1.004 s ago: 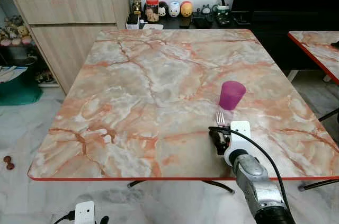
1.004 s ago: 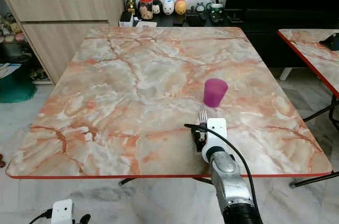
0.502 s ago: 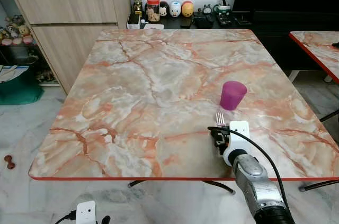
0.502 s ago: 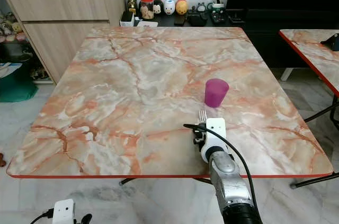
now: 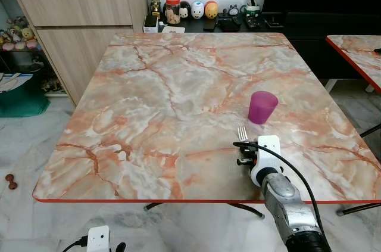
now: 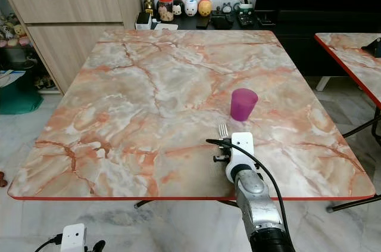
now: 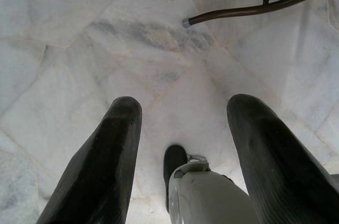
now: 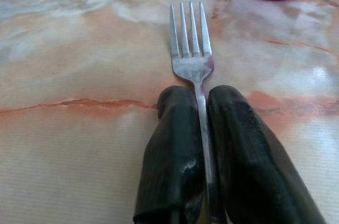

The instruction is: Setting the table

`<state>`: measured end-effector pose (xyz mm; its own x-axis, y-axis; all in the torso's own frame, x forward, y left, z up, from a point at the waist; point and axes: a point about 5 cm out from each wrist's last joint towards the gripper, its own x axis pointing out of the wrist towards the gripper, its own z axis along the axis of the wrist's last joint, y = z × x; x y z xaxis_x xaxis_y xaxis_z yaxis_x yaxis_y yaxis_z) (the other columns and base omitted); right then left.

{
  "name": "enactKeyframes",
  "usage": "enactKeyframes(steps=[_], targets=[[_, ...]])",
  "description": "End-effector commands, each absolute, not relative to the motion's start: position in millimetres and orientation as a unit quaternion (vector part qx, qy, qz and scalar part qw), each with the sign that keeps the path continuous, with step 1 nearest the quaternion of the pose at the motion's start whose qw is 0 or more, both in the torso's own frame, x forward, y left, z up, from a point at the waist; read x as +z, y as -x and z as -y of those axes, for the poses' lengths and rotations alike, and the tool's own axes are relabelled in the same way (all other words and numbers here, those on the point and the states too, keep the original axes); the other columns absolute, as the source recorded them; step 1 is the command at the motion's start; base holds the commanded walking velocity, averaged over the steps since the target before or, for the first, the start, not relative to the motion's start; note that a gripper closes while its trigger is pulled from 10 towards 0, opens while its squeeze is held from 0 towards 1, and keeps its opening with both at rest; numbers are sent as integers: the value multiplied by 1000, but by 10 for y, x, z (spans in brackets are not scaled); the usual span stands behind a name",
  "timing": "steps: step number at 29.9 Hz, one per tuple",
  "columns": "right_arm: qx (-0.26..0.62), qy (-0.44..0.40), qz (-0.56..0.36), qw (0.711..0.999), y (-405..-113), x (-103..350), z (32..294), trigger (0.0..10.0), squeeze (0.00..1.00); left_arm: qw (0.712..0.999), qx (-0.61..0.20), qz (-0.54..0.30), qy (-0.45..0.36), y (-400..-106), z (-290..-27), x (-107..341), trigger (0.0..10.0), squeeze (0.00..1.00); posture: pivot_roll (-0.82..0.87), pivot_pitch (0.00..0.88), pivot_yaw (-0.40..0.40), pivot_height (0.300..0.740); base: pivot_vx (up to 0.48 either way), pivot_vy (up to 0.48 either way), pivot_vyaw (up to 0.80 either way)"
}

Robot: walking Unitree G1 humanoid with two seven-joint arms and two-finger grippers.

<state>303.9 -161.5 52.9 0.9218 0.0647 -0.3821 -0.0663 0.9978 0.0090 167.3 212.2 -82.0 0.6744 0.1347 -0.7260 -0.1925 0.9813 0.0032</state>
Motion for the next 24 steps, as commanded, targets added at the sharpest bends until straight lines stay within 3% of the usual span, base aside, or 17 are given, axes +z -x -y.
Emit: enactKeyframes(steps=[1,12,14,15,24], targets=[[25,2,-203,979,-3046,514,1660,0,0,915,85,-394,31,-1657,-2105,-828,10000,0,-90,0,-18,719,0,0,0],[30,3,-184,983,-3066,572,1646,0,0,915,80,-395,28,-1674,-2078,-827,10000,0,-101,0,-11,719,0,0,0],[28,3,-177,984,-3070,588,1646,549,0,915,79,-394,28,-1680,-2077,-824,10000,0,-102,0,-10,719,0,0,0],[26,8,-161,987,-3082,632,1651,10000,0,916,78,-393,27,-1688,-2077,-821,10000,0,-103,0,-8,719,0,0,0],[48,47,-32,997,-3102,1002,1654,10000,0,915,74,-397,20,-1707,-2065,-818,10000,0,-115,0,-10,719,0,0,0]])
